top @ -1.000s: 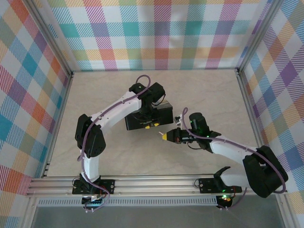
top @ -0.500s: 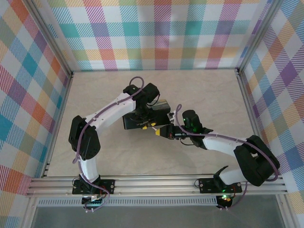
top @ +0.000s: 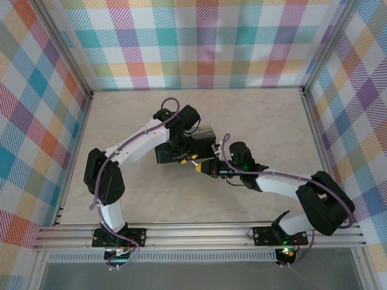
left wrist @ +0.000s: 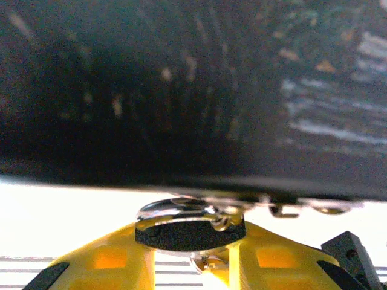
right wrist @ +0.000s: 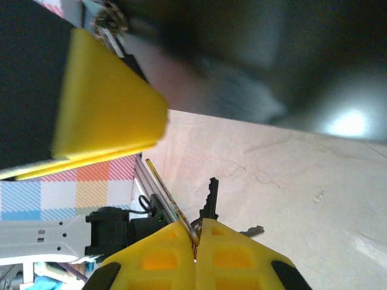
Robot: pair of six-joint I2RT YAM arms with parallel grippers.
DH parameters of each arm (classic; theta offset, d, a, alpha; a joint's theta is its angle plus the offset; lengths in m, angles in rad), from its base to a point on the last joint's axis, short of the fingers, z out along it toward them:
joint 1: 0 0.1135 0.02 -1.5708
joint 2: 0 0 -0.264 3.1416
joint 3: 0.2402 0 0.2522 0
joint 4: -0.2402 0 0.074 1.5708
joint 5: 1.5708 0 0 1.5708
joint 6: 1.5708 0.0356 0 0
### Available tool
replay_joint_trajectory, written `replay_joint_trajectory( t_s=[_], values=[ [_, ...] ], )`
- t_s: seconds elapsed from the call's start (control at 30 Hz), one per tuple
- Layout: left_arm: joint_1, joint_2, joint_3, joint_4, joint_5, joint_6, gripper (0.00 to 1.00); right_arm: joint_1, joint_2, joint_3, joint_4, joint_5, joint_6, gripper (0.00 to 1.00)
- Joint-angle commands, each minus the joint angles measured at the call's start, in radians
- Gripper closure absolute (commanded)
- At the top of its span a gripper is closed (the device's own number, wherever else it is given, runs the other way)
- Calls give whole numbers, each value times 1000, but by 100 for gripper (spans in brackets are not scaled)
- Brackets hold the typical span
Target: Unlock the padlock with the key
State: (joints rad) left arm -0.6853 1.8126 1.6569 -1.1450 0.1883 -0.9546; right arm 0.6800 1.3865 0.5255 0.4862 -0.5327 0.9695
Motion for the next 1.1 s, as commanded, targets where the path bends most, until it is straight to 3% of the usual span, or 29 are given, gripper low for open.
replay_joint_trajectory(
  t_s=[0.0, 0.27, 1.07],
  values=[
    [10, -44, -5, 4, 20, -13, 98, 40, -50, -62, 74, 71, 87, 100],
    [10, -52, -15, 5, 31, -9, 98, 99, -57, -103, 182, 207, 172, 100],
    [16, -73, -49, 38, 65, -11, 98, 106, 61, -52, 329, 202, 251, 100]
  ],
)
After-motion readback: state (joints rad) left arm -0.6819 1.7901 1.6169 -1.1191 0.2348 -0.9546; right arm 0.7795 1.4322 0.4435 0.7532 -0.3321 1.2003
